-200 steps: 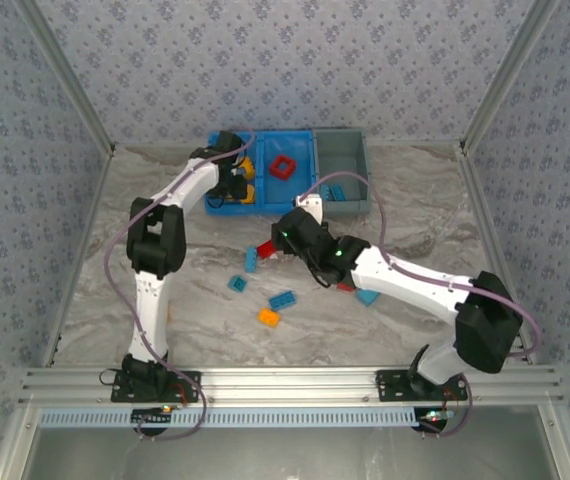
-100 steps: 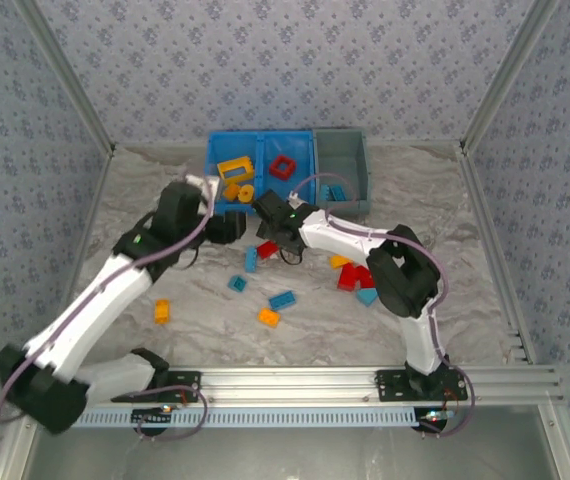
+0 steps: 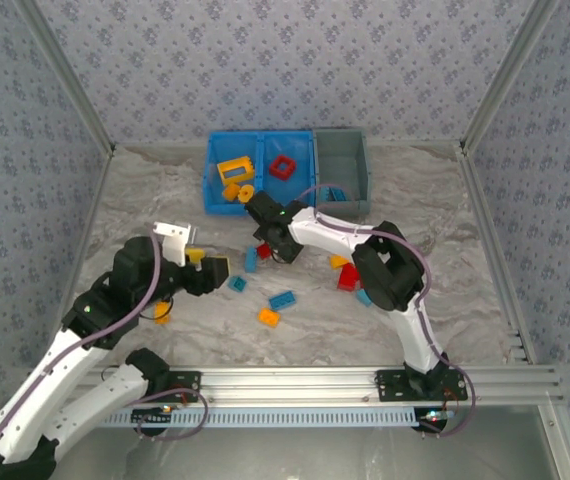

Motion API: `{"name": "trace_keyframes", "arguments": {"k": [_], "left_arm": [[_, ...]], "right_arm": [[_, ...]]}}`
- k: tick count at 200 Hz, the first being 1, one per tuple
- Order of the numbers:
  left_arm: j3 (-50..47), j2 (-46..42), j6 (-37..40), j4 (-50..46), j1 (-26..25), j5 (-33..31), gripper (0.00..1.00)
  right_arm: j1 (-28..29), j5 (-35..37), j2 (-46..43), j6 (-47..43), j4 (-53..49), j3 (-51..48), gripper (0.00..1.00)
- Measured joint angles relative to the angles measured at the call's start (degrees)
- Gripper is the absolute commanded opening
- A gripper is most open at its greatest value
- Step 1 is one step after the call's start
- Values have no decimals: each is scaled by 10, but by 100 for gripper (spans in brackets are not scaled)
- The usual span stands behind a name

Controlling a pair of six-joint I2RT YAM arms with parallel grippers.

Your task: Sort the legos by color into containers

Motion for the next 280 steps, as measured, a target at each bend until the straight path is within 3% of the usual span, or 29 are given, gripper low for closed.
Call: {"name": "trace_keyframes", "arguments": {"k": [89,140,162,182,210,243,280], "left_arm": [[-1,-98,-13,-118,0,-4,74],[0,-96,-13,-140,0,-6,74],[4,-85,-12,-142,0,-6,74],[9,-76,-12,-141,0,-6,73],[16,-51,-13,-128,0,-4,73],[25,30,-22,-73,-1,6,73],[29,118,-33,-2,-10,5,73]], "right_arm": [[-1,-14,44,34,-13,54,59],[-1,-18,61,49,-24,67,37],[0,-15,61,50,-31,72,22],[2,0,57,37,-40,72,20],[5,52,33,-12,-66,72,19],[-11,109,-9,-130,-85,104,19],[-71,87,13,-298,-54,206,19]]}}
